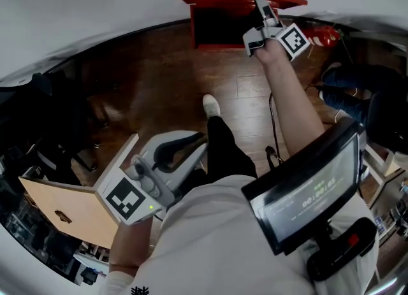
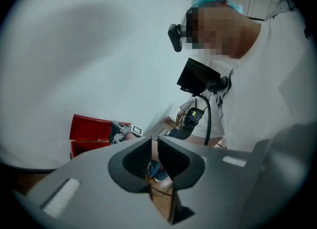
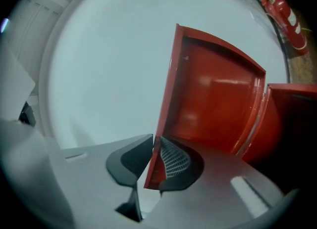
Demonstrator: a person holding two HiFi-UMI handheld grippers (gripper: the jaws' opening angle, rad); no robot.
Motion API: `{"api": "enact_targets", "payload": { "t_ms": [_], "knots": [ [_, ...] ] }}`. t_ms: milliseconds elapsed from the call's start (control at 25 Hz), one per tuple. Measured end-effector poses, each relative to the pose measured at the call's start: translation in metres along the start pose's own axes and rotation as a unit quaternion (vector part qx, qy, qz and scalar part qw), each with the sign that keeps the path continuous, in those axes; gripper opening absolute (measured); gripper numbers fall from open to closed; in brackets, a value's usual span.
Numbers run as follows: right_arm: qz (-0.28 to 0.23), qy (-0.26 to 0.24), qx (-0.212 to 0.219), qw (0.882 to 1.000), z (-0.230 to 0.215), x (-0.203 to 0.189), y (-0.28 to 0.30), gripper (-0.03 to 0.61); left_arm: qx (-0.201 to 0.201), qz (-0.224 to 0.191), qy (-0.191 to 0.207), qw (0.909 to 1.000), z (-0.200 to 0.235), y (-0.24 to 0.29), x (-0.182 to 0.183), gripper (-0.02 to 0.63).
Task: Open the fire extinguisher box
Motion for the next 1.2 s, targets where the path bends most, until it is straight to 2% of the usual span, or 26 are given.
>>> {"api": "enact_targets", "payload": {
  "t_ms": [280, 480, 680, 960, 1080, 1120, 1200],
  "knots": [
    [-0.011, -0.013, 0.007, 1.000, -0.002, 0.019, 0.034, 0.050, 0.018, -0.003, -0.002, 0.9998, 0.008, -0.007, 0.002, 0.029],
    [0.006, -0.033, -0.002, 0.999, -0.008, 0.026, 0.042, 0.050, 0.026, -0.009, -0.003, 0.9996, 0.007, -0.009, -0.005, 0.029],
    [0.009, -0.058, -0.007, 0.998, 0.000, 0.026, 0.039, 0.086, 0.026, -0.009, -0.001, 0.9996, 0.002, -0.026, -0.011, 0.029],
    [0.035, -0.109, 0.004, 0.993, 0.027, 0.004, 0.003, 0.110, 0.013, -0.018, 0.031, 0.9993, -0.013, -0.049, -0.024, 0.029],
    [0.051, -0.146, 0.042, 0.987, 0.069, -0.016, -0.021, 0.109, 0.002, -0.029, 0.060, 0.9978, -0.028, -0.066, -0.033, 0.029],
    [0.059, -0.159, 0.041, 0.985, 0.081, -0.026, -0.035, 0.107, -0.002, -0.028, 0.067, 0.9973, -0.035, -0.071, -0.037, 0.029],
    [0.073, -0.207, 0.001, 0.976, 0.097, -0.044, -0.073, 0.106, -0.011, -0.032, 0.084, 0.9959, -0.051, -0.084, -0.047, 0.029]
  ]
}}
Point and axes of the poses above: the fingertips, and each gripper's own axes: y forward along the fingers, z to its left, x out of its top, the point moved 1 cm from there along -y, backward along the fingers, and after that the axes turned 2 degrees about x, right-handed, at the moved point
